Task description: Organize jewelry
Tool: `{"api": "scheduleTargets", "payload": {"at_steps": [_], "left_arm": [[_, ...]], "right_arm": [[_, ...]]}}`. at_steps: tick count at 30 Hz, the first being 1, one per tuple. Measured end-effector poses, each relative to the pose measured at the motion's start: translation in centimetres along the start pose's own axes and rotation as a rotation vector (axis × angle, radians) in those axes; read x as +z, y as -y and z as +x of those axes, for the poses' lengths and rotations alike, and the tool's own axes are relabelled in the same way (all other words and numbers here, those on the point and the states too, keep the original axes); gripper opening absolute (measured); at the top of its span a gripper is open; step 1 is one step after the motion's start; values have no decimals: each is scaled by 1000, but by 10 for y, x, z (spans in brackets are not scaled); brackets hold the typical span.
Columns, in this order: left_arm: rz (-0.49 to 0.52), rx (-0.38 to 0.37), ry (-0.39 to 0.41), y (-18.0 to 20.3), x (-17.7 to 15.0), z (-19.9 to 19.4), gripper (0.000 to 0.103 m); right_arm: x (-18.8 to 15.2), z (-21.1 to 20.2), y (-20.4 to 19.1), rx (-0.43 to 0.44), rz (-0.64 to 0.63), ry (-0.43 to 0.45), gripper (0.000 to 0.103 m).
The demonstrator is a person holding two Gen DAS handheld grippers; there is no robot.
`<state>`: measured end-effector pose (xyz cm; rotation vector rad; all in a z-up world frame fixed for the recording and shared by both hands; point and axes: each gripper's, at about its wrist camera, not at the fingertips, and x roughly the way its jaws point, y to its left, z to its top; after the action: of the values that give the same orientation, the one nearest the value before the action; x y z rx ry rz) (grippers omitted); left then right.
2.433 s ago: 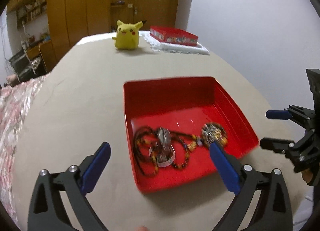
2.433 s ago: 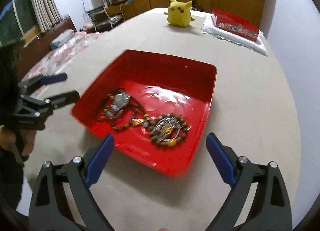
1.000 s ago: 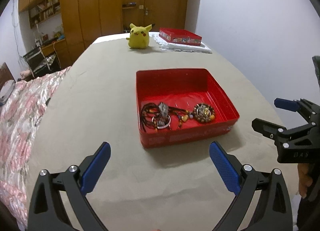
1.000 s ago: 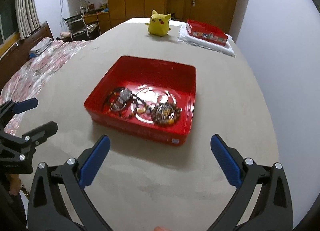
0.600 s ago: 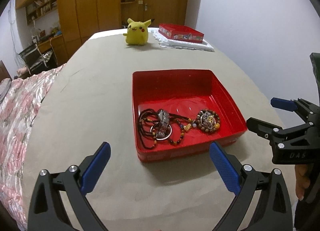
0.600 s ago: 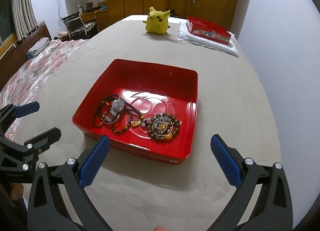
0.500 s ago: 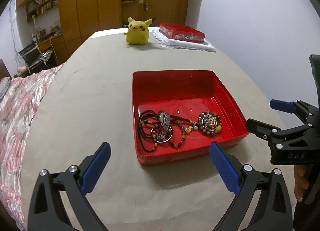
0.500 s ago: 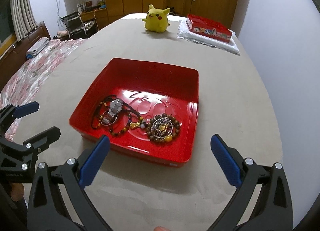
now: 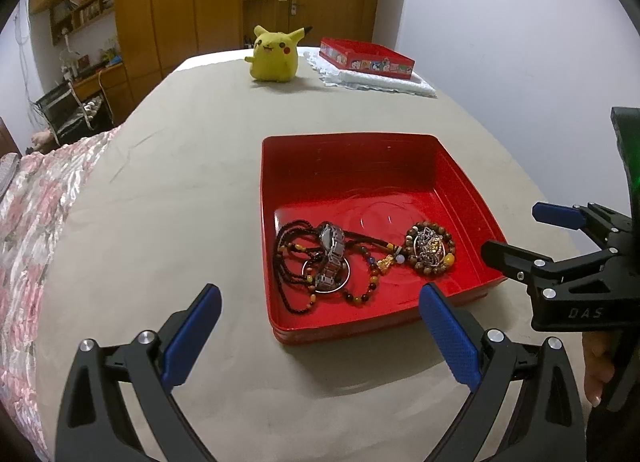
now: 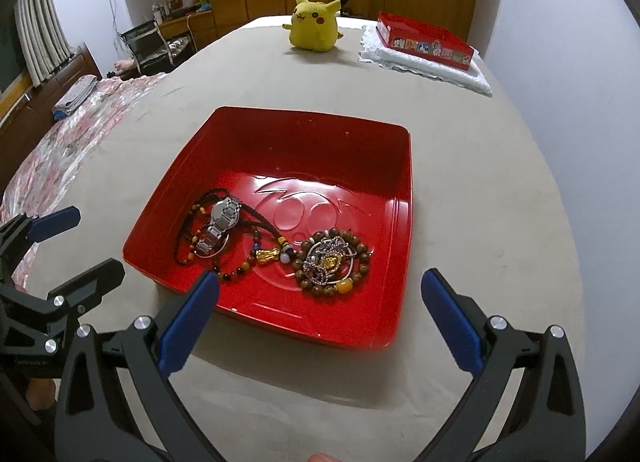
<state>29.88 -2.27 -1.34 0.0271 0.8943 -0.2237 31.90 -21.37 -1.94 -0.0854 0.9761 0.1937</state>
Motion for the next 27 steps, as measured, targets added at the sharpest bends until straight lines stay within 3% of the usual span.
{"api": "scheduleTargets", "payload": {"at_steps": [27], "left_arm": [[-6, 26, -5, -5, 1, 5, 99]], "right_arm": [[0, 1, 1, 4, 12, -1, 100]]}}
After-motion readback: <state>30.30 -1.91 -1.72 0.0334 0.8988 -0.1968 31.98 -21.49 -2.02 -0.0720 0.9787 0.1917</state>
